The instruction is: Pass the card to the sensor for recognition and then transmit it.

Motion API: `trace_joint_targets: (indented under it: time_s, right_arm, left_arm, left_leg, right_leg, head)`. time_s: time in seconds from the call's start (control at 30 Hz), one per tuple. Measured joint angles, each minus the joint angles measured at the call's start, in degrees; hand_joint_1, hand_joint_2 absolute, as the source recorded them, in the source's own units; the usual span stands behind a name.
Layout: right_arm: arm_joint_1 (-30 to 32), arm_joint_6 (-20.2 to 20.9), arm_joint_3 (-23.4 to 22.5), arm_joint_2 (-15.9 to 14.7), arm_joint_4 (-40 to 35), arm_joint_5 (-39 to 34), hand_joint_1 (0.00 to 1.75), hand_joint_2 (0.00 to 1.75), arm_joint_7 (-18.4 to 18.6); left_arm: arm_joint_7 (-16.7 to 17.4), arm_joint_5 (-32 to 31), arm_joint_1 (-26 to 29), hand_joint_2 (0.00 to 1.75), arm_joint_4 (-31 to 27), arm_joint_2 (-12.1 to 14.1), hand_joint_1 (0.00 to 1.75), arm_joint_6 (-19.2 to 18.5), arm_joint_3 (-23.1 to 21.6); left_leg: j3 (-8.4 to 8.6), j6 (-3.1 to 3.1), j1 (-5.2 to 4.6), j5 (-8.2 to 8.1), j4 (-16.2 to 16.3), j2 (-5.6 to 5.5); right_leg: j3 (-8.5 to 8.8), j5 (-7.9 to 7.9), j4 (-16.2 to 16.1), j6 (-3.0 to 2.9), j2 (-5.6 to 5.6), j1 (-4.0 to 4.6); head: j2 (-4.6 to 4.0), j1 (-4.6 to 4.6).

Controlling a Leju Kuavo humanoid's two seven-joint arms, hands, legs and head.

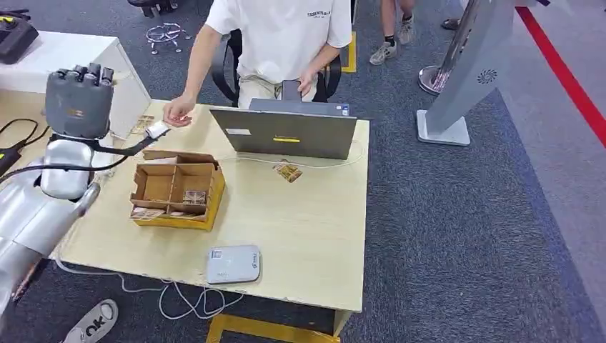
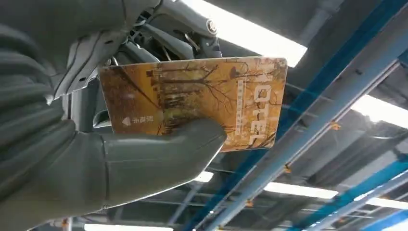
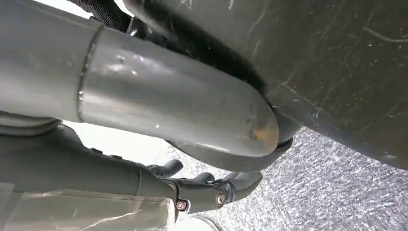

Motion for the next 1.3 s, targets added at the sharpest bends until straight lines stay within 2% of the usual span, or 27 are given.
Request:
trace_joint_targets:
  time_s: [0.13, 0.27, 0.3, 0.57, 1.13, 1.3]
  right_arm:
    - [0.0, 0.0, 0.0, 0.0, 0.0, -0.4, 0.00, 0.00, 0.2]
    - [0.0, 0.0, 0.0, 0.0, 0.1, -0.4, 0.00, 0.00, 0.5]
    - [0.0, 0.0, 0.0, 0.0, 0.1, -0.4, 0.00, 0.00, 0.5]
    - [0.0, 0.0, 0.0, 0.0, 0.1, -0.5, 0.00, 0.00, 0.4]
    - [-0.1, 0.0, -0.2, 0.0, 0.2, -0.6, 0.00, 0.00, 0.6]
    - [-0.1, 0.0, -0.6, 0.0, 0.2, -1.1, 0.00, 0.00, 0.9]
  left_arm:
    - [0.1, 0.0, -2.7, 1.75, 5.3, -0.3, 1.75, -0.9, 0.0]
    - [0.1, -0.1, -3.9, 1.75, 8.0, -0.8, 1.75, -0.9, 0.0]
    - [0.1, -0.1, -4.1, 1.75, 8.3, -0.9, 0.00, -0.9, 0.0]
    - [-1.9, -0.1, -4.7, 1.75, 9.9, -2.2, 0.00, -2.1, 0.0]
    - [-1.2, -0.1, -3.0, 1.75, 10.3, -4.6, 0.00, -0.9, 0.1]
    - [-3.3, -0.2, 1.3, 1.75, 6.1, -6.3, 0.00, -0.9, 0.9]
  left_leg:
    - [0.00, 0.00, 0.00, 0.00, 0.0, 0.00]
    - [-0.01, 0.00, 0.01, 0.00, 0.0, 0.00]
    - [-0.02, 0.00, 0.01, 0.00, 0.0, 0.00]
    - [-0.03, 0.00, 0.00, 0.00, 0.0, -0.01]
    - [-0.03, 0.00, 0.00, 0.00, 0.0, -0.01]
    - [-0.03, 0.00, -0.05, 0.00, 0.0, -0.02]
  right_leg:
    - [0.00, 0.00, 0.0, 0.00, 0.00, 0.00]
    - [0.00, 0.00, 0.0, -0.01, 0.00, 0.00]
    - [0.00, 0.00, 0.0, -0.01, 0.00, 0.00]
    - [0.02, 0.00, 0.0, 0.00, -0.01, 0.00]
    - [0.01, 0.00, 0.0, 0.00, -0.01, 0.00]
    - [0.02, 0.00, 0.0, 0.00, -0.04, -0.04]
  head:
    - [0.00, 0.00]
    - [0.00, 0.02]
    - [0.00, 0.00]
    - [0.00, 0.00]
    - [0.00, 0.02]
    - [0.00, 0.00]
